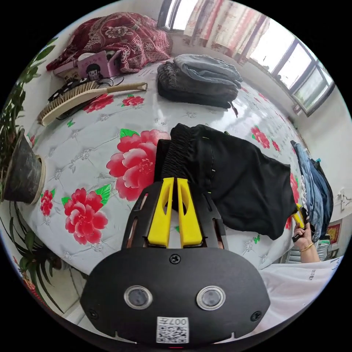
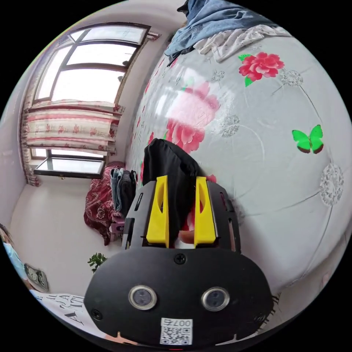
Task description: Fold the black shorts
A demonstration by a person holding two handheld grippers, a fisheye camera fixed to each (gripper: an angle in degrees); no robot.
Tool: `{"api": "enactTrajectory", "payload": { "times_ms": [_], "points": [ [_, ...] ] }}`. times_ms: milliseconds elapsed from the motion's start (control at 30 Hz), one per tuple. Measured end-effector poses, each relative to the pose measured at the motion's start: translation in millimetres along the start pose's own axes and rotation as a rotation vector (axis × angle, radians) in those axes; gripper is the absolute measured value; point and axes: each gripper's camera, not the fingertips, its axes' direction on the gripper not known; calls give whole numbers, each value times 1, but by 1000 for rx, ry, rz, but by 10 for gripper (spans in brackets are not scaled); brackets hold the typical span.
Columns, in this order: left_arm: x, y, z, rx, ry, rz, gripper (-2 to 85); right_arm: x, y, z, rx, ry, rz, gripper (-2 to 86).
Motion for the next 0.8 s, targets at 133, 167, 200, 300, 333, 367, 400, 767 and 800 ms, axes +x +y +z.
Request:
{"api": "enactTrajectory", "payload": {
  "times_ms": [133, 167, 200, 300, 333, 367, 400, 767, 800],
  "points": [
    [-49, 7, -12, 27, 131, -192, 37, -34, -12, -1, -8, 33, -110, 19],
    [-55, 8, -14, 28, 142, -210, 40, -54, -13, -3, -12, 10, -178, 11],
    [-67, 9, -16, 28, 162, -238, 45, -67, -13, -3, -18, -2, -218, 9],
    [-94, 11, -24, 34, 181, -301, 54, -147, -1, 7, -100, -54, -489, 1],
    [-104, 12, -28, 41, 192, -313, 58, -184, 13, 17, -158, -72, -624, 0],
    [-108, 12, -30, 39, 195, -316, 61, -220, 33, 31, -225, -96, -759, 0],
    [-117, 11, -32, 32, 201, -320, 66, -236, 45, 38, -261, -110, -827, 0],
    [-201, 25, -38, 80, 559, -390, 107, -297, 301, 266, -1031, -64, -1202, 28],
    [-211, 27, -38, 83, 601, -408, 114, -292, 301, 270, -1042, -37, -1184, 32]
  ]
}}
